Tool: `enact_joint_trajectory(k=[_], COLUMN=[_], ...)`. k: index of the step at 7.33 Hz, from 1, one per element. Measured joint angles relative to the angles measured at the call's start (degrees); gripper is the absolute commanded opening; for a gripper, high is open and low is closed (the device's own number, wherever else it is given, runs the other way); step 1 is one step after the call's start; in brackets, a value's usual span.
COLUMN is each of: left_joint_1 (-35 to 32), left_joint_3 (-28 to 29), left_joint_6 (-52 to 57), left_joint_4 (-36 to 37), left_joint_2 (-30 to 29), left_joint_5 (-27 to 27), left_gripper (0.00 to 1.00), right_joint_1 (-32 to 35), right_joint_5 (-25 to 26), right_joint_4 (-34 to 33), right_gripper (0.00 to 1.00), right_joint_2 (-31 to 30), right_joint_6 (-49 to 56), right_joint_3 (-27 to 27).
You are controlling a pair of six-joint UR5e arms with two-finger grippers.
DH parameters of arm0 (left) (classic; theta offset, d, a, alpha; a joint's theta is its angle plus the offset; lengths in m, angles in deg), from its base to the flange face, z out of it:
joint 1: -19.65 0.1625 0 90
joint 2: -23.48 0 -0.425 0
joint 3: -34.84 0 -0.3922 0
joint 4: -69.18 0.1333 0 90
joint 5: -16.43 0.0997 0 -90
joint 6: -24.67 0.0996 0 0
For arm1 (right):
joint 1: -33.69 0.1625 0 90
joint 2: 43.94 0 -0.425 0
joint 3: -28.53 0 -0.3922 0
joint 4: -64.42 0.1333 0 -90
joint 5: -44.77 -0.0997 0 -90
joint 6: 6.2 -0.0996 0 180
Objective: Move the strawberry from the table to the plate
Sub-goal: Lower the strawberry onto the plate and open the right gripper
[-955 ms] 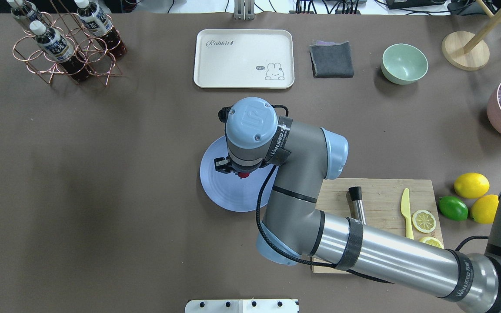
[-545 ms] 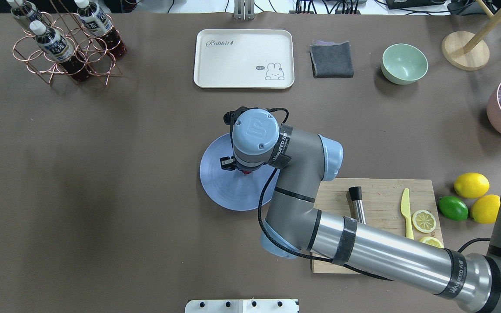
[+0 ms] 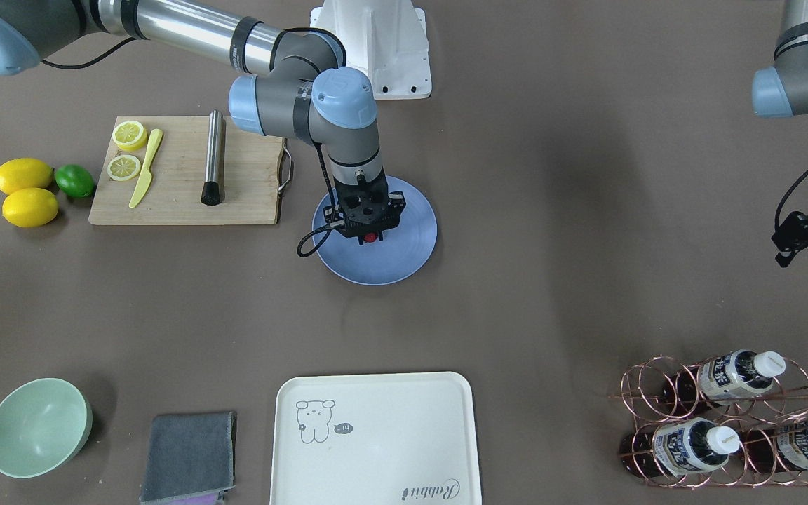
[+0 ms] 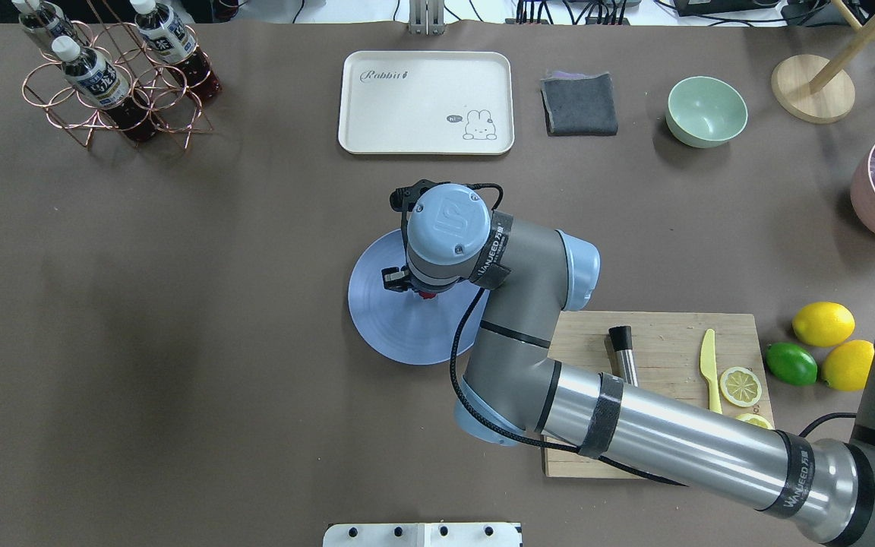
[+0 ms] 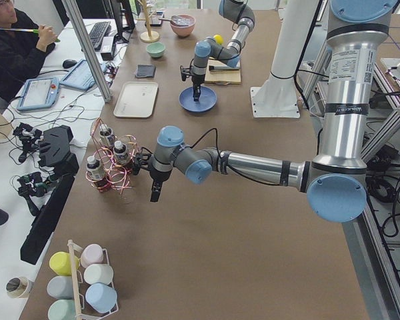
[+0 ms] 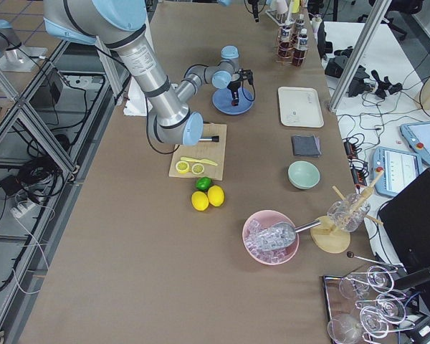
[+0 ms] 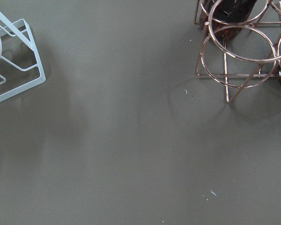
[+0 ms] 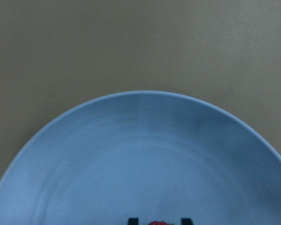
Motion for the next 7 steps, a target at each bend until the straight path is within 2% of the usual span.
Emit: enact_joint_trajectory(k=[2,7], left_joint_1=[0.01,0.31], left_joint_3=[0.44,0.58], left_joint_6=[0.00,0.00], left_joint_4=[-0.09,-0.13], left_joint_2=[-0.07,-0.12], left_joint_5=[-0.11,0.02], left_gripper=[0.98,0.98], right_joint_1=[-0.01,0.32], right_joint_5=[0.04,0.18], right_joint_4=[-3.00,-3.58], right_gripper=[1.00,1.00], right_joint_2=[-0.27,-0.36], right_joint_6=[-0.13,-0.75], right_joint_3=[2.76,3.35])
